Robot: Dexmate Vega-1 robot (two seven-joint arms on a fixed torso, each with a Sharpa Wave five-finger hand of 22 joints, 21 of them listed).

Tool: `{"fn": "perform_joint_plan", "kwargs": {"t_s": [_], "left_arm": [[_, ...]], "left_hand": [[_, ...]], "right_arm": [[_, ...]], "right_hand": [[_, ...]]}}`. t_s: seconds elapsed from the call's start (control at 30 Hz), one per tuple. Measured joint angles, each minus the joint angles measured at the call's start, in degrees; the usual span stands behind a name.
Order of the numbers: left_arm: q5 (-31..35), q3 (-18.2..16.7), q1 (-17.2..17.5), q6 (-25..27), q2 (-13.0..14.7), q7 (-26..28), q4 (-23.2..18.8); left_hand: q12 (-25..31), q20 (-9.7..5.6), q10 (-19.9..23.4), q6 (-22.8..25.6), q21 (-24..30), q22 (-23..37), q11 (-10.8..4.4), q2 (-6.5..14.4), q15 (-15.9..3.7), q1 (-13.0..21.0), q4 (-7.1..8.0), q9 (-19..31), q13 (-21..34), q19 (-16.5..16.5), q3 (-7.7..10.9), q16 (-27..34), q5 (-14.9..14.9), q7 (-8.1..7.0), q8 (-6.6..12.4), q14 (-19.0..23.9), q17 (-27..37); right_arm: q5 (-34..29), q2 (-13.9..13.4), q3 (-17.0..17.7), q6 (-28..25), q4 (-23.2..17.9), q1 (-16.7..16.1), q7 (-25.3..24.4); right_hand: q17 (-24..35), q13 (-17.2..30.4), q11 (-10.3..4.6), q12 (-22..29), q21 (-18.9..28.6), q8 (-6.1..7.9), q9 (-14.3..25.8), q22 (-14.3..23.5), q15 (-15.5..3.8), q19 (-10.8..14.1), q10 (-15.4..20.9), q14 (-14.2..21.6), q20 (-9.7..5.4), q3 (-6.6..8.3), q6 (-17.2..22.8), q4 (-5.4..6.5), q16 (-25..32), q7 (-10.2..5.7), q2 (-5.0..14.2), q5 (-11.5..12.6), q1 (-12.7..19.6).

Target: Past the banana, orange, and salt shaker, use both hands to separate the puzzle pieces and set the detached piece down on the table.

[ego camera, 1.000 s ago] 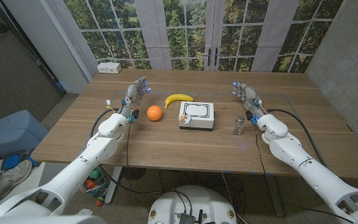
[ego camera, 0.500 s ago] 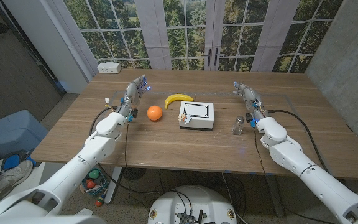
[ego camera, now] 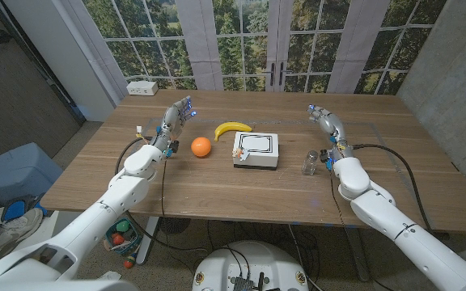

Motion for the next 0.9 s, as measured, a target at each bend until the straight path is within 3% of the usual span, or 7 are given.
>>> {"fn": "perform_joint_plan", "kwargs": {"t_s": [0.4,0.83,0.9], "left_arm": [[0.5,0.3,0.2,0.0,0.6,0.0,-0.5],[0.8,0.8,-0.8,0.2,0.6,-1.3,0.2],[0.9,0.9,-0.9,0.2,0.6,-1.5,0.4]], "left_hand": [[0.4,0.09,0.4,1.0,-0.2,0.0,0.22,0.0,0.10,0.0,-0.25,0.0,0.2,0.5,-0.25,0.0,0.0,-0.22,0.00,0.7,-0.1],[0.4,0.10,0.6,1.2,-0.7,0.0,0.01,0.0,0.10,0.0,-0.48,0.0,0.2,0.9,-0.01,0.0,0.0,-0.45,0.00,0.7,-0.1],[0.4,0.10,0.6,1.2,-0.7,0.0,0.01,0.0,0.10,0.0,-0.48,0.0,0.2,0.9,-0.01,0.0,0.0,-0.43,0.00,0.7,-0.1]], "right_arm": [[-10.3,-1.0,0.2,-4.6,-5.9,-3.4,-6.9],[-16.8,-2.0,0.7,-9.4,-11.3,-6.9,-10.4],[-17.7,-2.2,0.7,-10.2,-12.6,-7.7,-10.7]], "right_hand": [[0.6,0.3,-0.29,0.4,0.0,0.35,0.1,0.3,-0.11,1.0,0.9,1.3,-0.20,-0.79,1.4,0.19,1.1,-0.06,0.63,0.6,0.7],[1.2,0.5,-0.49,0.6,0.0,0.45,0.3,0.3,-0.20,1.7,1.1,1.4,-0.11,-1.02,1.7,0.43,1.8,-0.32,0.61,0.8,0.7],[1.2,0.6,-0.52,0.6,0.0,0.45,0.3,0.3,-0.20,1.7,1.1,1.4,-0.11,-1.19,1.9,0.60,1.8,-0.45,-0.19,0.9,1.5]]}}
